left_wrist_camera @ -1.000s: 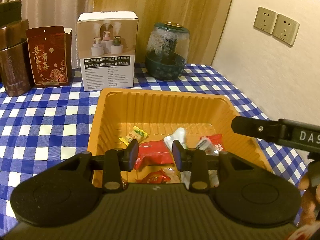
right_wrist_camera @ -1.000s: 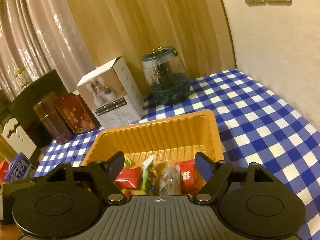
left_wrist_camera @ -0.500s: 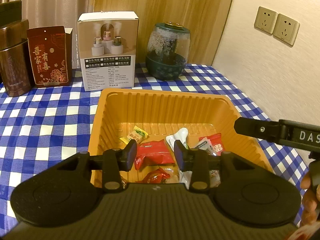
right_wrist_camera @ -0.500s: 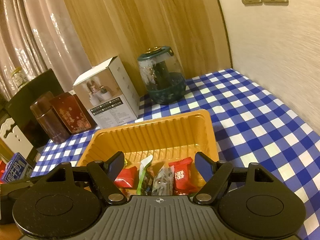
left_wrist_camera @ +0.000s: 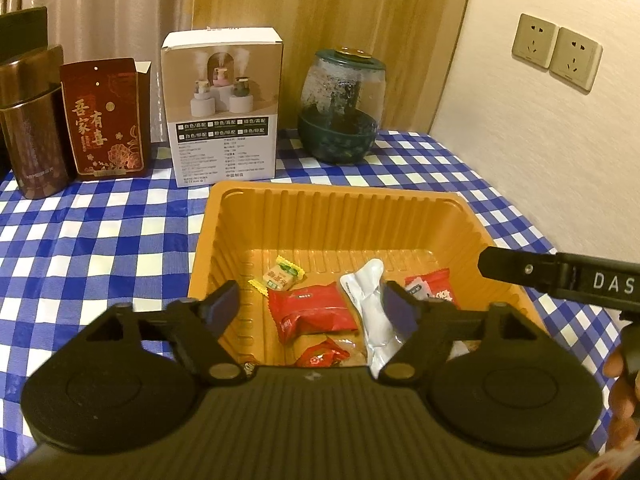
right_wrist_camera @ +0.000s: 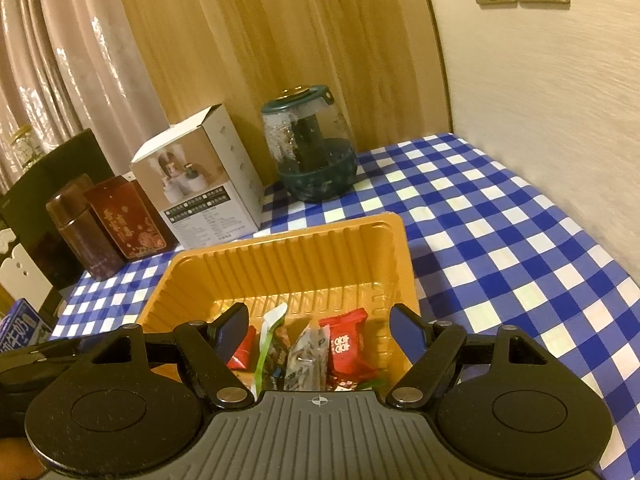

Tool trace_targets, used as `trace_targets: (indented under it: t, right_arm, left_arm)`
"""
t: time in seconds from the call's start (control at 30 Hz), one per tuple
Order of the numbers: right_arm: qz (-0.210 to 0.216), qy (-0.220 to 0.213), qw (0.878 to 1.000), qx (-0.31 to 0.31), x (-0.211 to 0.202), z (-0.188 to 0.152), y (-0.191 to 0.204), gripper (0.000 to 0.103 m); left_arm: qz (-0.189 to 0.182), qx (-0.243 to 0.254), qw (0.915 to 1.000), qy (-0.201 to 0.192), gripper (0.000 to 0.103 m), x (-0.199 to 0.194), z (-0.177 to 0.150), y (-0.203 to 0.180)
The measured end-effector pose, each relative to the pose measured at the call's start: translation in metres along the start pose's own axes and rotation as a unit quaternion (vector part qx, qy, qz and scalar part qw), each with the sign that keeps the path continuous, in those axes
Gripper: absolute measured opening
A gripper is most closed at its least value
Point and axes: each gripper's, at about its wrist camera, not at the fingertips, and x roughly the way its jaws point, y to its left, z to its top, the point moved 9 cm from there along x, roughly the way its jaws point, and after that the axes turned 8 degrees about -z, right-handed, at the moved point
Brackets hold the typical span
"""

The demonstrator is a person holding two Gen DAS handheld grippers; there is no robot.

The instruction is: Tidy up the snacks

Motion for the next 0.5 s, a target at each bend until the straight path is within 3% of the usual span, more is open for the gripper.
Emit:
trace_targets:
  t: [0.27, 0.5]
  right_arm:
    - [-0.007, -0.004, 1.0, 0.003, -0.0031, 0.0028, -0.0047, 0.083]
    - [-0.022, 0.0, 1.0, -0.013, -0.0025, -0.0009, -0.0073, 0.089]
  left_arm:
    - [0.023, 0.017, 0.9995, -0.014, 0.102, -0.0047, 0.0014, 0.0032]
    - [0.041, 0.019, 0.9989, -0.006, 0.103, -0.0051, -0.0008, 0.0067]
